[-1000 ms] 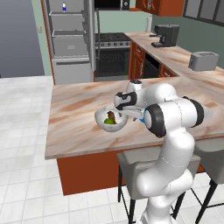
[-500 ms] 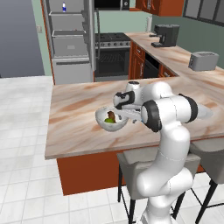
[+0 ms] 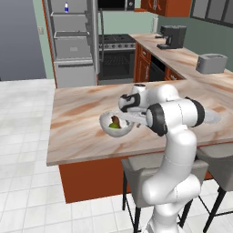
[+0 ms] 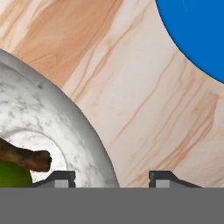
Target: Pick the chicken drumstick and lime from their plates and place them in the bowl. Then put the bowl in the fridge.
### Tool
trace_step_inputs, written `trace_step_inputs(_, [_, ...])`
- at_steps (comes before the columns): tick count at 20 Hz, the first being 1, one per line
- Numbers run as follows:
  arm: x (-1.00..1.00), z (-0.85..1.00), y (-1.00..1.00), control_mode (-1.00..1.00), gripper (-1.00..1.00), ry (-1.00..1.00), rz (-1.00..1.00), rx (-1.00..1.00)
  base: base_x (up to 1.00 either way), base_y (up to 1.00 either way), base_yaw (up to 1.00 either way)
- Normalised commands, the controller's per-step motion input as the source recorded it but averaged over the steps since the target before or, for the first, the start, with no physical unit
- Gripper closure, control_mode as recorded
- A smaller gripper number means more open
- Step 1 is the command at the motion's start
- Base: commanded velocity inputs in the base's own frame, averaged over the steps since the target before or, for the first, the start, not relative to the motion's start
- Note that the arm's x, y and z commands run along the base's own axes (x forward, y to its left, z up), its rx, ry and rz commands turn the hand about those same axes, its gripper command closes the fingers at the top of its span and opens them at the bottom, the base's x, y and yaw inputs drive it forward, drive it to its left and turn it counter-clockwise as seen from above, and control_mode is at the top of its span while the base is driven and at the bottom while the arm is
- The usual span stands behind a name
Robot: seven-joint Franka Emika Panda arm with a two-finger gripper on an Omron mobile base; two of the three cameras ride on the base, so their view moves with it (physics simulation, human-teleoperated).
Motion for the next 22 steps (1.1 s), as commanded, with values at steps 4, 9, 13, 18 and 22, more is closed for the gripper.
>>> trace_step_inputs(4, [-0.26,0.0,0.02,-1.0,1.0,0.0,0.0,0.09,0.0,0.0,0.0])
trace_step_inputs(9, [-0.34,0.06,0.02,-1.0,1.0,0.0,-0.01,0.13,0.0,0.0,0.0])
trace_step_inputs(13, [-0.45,0.45,0.04,-1.0,1.0,0.0,-0.01,0.11,0.0,0.0,0.0])
trace_step_inputs(18, [-0.54,0.55,0.1,-1.0,1.0,-0.05,0.0,0.01,0.0,0.0,0.0])
trace_step_inputs(22, [-0.6,0.47,0.09,-1.0,1.0,-0.09,0.0,0.0,0.0,0.0,0.0])
